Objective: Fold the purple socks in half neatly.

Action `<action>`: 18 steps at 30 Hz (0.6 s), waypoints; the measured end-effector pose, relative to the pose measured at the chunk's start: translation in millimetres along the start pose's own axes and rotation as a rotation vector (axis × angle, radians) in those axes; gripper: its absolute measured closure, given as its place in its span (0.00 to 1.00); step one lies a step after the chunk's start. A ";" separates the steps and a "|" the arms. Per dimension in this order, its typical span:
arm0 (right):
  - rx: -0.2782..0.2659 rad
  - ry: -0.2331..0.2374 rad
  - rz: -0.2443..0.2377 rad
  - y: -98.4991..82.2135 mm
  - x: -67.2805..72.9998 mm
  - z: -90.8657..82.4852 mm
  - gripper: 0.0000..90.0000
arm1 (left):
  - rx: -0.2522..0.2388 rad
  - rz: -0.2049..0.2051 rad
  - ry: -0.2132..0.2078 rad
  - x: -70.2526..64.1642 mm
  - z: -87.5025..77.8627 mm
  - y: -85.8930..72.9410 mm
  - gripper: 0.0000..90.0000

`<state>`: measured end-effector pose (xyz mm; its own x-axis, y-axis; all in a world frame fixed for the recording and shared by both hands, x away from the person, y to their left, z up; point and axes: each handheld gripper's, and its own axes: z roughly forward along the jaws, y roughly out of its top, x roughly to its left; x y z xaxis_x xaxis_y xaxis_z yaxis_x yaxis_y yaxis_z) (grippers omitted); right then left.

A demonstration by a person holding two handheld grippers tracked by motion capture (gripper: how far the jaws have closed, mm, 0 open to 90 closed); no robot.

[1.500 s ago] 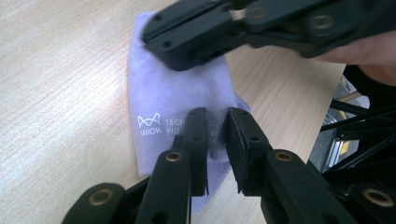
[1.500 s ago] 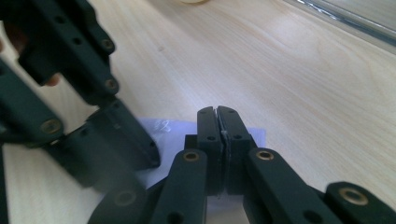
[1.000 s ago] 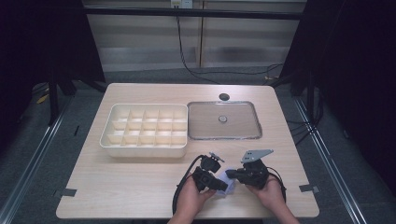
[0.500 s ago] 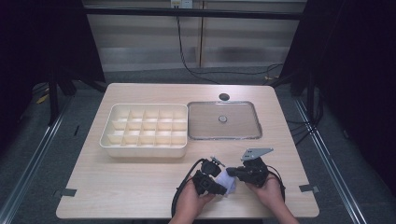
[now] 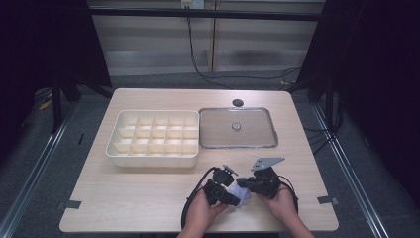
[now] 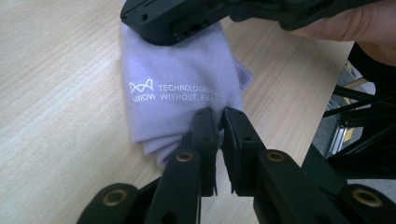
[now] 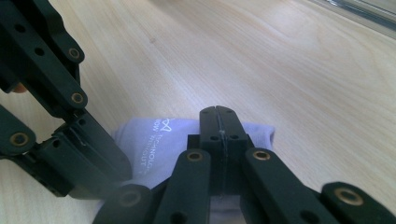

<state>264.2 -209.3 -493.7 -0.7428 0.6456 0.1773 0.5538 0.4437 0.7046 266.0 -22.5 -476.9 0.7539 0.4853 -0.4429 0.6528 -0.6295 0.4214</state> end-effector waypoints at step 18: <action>-0.045 -0.012 -0.020 1.0 -1.8 -24.3 0.96 | -0.018 -0.034 -0.058 3.0 -20.2 3.9 0.80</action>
<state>257.0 -225.1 -476.7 -0.7491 0.6441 0.1550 0.5212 0.4285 0.7381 272.3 -11.2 -460.6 0.7260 0.4700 -0.5020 0.6796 -0.6020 0.4193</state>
